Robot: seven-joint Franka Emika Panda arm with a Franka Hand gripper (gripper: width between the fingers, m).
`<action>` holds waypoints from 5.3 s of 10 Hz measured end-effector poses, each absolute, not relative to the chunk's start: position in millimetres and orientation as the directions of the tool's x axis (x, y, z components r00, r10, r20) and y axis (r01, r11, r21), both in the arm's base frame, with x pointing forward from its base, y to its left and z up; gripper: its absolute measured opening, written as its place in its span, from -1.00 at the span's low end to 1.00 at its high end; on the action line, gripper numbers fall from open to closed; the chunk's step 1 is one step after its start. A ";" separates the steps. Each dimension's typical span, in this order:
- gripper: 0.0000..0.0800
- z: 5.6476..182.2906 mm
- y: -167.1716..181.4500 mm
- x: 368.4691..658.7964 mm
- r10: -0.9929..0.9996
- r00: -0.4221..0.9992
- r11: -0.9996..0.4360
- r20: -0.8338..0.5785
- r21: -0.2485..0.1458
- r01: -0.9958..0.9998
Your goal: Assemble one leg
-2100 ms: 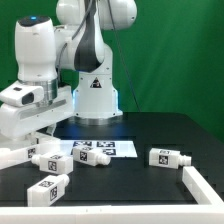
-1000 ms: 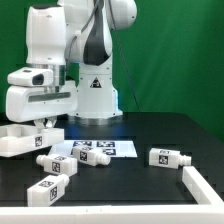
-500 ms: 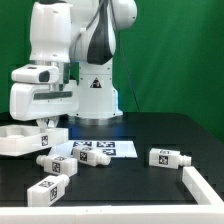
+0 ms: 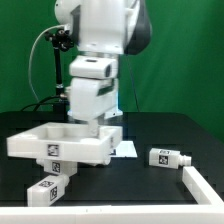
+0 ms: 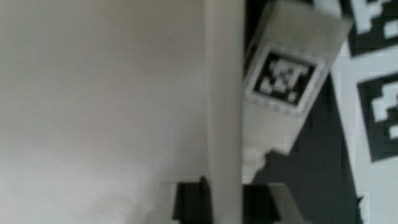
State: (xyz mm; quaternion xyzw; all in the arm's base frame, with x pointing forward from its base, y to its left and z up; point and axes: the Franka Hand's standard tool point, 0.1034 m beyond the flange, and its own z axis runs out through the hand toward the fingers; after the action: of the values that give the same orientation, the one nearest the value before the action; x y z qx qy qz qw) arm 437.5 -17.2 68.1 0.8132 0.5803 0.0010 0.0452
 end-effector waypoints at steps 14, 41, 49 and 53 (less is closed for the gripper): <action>-0.86 47.7 17.2 468.9 0.979 0.167 -0.175 -0.114 -0.064 0.982; 0.49 26.4 87.9 501.0 0.993 0.092 -0.096 -0.072 -0.065 0.993; 0.62 47.1 112.9 445.8 0.944 0.317 -0.322 -0.096 -0.041 0.946; 0.62 25.7 125.0 422.5 0.934 0.341 -0.350 -0.109 -0.074 0.934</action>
Offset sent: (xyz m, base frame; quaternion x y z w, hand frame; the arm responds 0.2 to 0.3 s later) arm 0.0000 0.0000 0.0000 0.0000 0.0000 0.0000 1.0000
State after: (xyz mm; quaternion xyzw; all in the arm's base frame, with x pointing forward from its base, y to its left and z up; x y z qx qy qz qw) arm 422.5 125.0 25.7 0.8189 0.5701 -0.0662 0.0009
